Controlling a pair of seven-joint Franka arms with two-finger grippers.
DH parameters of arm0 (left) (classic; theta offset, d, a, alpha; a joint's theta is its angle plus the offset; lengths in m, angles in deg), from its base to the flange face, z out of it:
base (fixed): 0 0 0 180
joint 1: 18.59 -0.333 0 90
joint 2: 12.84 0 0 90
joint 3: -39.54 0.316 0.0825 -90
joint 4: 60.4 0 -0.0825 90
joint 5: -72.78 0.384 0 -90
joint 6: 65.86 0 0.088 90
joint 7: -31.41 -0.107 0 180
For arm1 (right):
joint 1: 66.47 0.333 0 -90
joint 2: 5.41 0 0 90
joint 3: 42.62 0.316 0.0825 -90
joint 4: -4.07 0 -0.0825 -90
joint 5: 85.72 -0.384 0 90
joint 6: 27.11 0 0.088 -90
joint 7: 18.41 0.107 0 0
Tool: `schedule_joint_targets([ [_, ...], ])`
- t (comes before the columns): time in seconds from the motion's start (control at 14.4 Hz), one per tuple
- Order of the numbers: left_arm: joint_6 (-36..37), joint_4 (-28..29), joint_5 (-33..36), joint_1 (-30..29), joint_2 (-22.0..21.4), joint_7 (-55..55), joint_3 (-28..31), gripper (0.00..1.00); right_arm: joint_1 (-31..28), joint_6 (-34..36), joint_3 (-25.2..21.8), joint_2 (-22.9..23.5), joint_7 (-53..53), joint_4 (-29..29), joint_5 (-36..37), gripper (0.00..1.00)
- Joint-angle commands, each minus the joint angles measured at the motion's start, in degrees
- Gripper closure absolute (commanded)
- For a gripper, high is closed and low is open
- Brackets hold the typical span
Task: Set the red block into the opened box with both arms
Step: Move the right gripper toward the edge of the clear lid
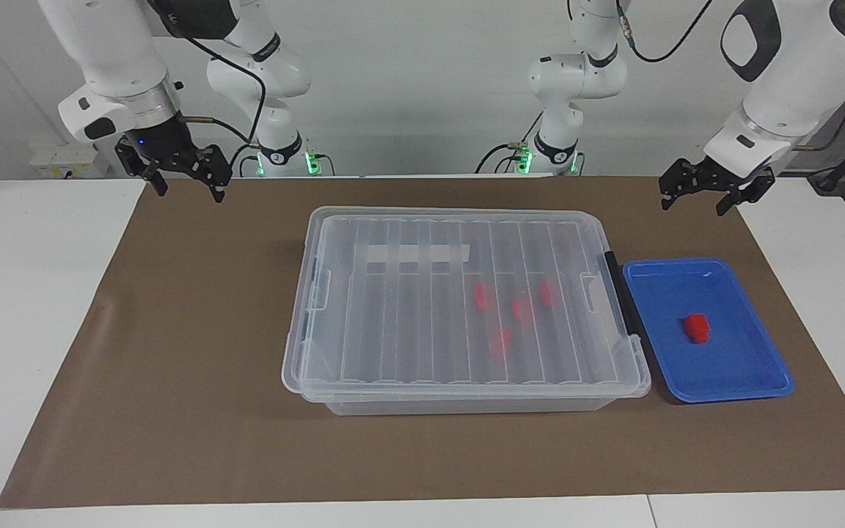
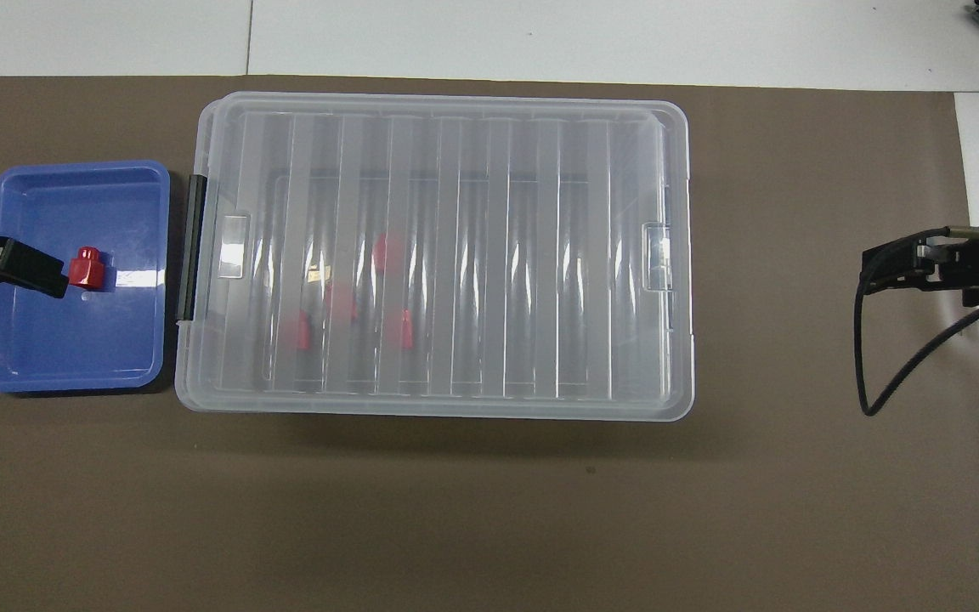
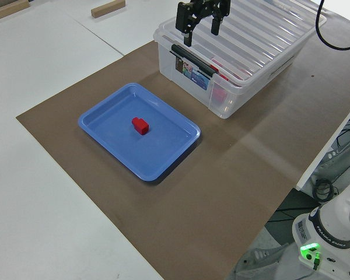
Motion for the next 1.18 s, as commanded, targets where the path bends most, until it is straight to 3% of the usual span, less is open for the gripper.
schedule_joint_targets([
  [0.0,-1.36,2.32,0.68,0.36,-1.9,0.52,0.38,0.0,-0.4,-0.23,0.15,-1.92,-0.49,2.37,-0.21,0.0],
  [0.28,-1.36,2.32,0.68,0.36,-1.9,0.52,0.38,0.0,-0.4,-0.66,0.15,-1.92,-0.66,2.63,-0.21,0.0],
  [0.76,-1.36,2.32,0.68,0.36,-1.9,0.52,0.38,0.0,-0.49,-13.13,1.99,-2.89,-0.57,10.54,-0.12,0.0],
  [1.11,-1.36,2.32,0.68,0.36,-1.9,0.52,0.38,0.0,-0.58,-21.39,5.59,1.05,1.35,12.74,-0.12,0.01],
])
